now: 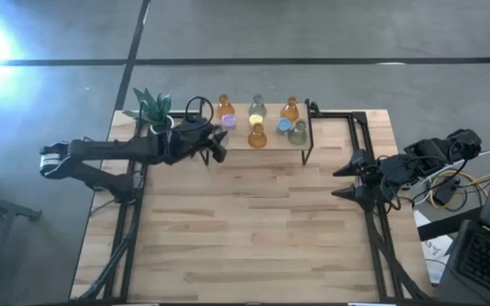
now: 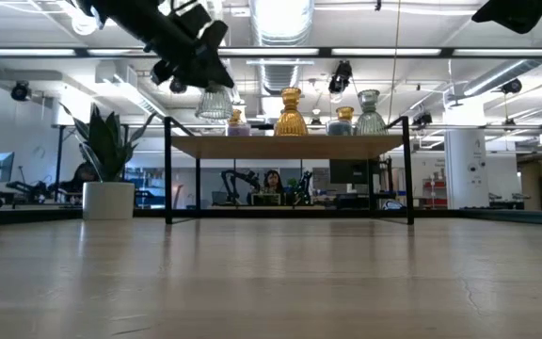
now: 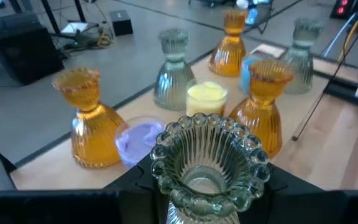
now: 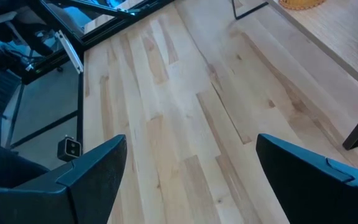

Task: Pick & Place candle stick holders
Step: Put the green glass candle holder on the shelf, then return to Home Position

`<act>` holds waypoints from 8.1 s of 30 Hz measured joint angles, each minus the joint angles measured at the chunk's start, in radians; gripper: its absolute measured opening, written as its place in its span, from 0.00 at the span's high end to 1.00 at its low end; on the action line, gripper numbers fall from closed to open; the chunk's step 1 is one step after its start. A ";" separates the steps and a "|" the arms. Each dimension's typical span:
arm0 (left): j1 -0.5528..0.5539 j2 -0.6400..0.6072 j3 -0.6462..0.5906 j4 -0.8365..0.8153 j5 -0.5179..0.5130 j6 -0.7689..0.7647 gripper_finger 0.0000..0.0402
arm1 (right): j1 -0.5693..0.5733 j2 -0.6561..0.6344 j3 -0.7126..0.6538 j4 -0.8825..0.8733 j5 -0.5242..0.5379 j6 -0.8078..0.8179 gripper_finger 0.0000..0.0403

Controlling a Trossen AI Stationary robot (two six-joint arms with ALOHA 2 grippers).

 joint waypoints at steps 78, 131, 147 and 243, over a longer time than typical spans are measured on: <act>0.114 0.100 -0.037 0.088 0.091 0.014 0.21 | 0.000 0.000 0.000 0.000 0.000 0.000 0.14; 0.074 -0.697 -0.137 -0.144 0.900 0.200 0.19 | 0.000 0.000 0.000 0.000 0.000 0.000 0.13; -0.070 -1.160 -0.616 -0.043 0.884 0.422 0.19 | 0.000 0.000 0.000 0.000 0.000 0.000 0.12; -0.222 -1.163 -0.872 0.072 0.436 0.116 0.19 | -0.271 -0.355 -0.779 1.155 -0.259 -0.863 0.11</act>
